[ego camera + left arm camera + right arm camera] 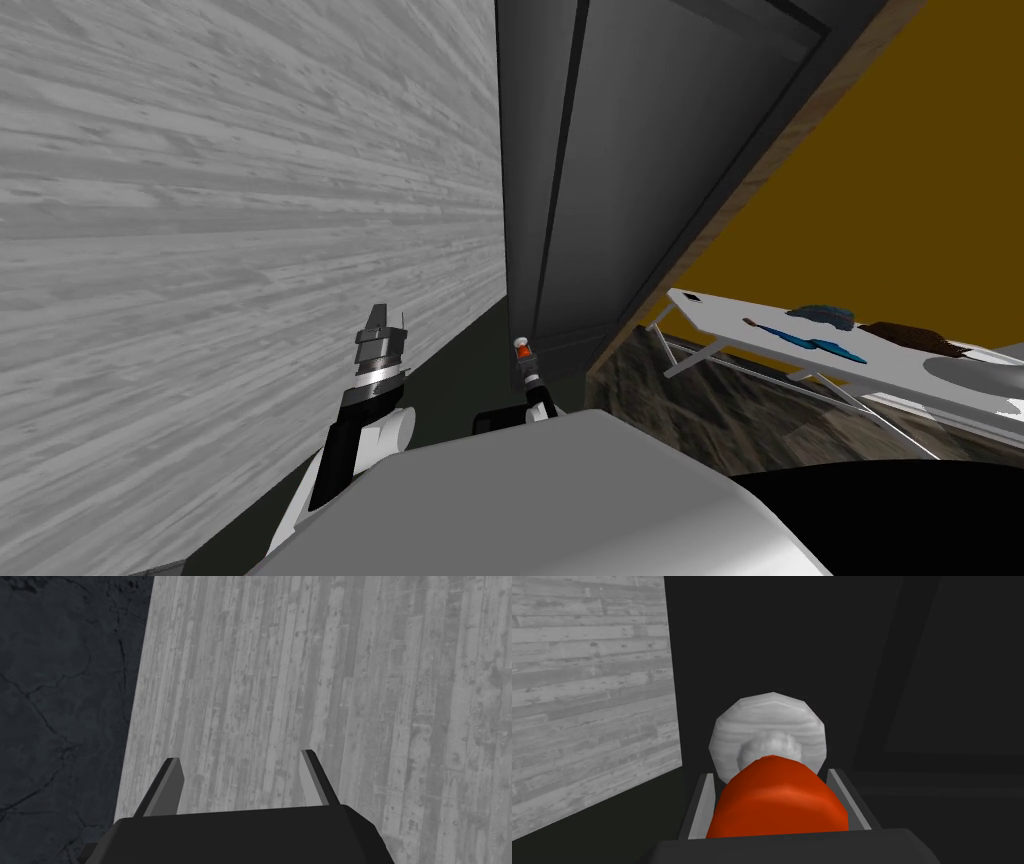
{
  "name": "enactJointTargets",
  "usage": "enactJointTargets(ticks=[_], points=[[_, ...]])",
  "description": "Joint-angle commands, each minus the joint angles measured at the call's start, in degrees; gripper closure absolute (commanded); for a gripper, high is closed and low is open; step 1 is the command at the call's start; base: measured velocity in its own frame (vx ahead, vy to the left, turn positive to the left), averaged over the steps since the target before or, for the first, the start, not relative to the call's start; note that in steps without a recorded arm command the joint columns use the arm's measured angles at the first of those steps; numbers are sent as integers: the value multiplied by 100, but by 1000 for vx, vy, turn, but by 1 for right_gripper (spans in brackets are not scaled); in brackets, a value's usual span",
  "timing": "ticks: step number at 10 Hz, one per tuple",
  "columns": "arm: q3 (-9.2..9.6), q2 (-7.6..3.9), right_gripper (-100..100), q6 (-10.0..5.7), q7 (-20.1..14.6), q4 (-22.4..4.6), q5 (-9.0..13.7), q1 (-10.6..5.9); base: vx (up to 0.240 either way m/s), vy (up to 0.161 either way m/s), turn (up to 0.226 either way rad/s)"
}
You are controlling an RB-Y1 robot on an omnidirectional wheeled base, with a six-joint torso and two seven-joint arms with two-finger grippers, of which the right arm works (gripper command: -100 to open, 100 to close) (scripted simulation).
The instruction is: Push the door open
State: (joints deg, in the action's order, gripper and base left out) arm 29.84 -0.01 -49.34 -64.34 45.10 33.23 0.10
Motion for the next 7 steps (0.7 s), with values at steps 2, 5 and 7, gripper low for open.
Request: enactJointTargets(ticks=[2, 5, 7], points=[[-213, 221, 100, 8, 73, 136, 118, 21, 175, 108, -85], [-261, 7, 100, -1, 90, 95, 146, 17, 102, 57, -29], [-403, -111, 100, -29, 133, 95, 224, -1, 170, 105, -74]])
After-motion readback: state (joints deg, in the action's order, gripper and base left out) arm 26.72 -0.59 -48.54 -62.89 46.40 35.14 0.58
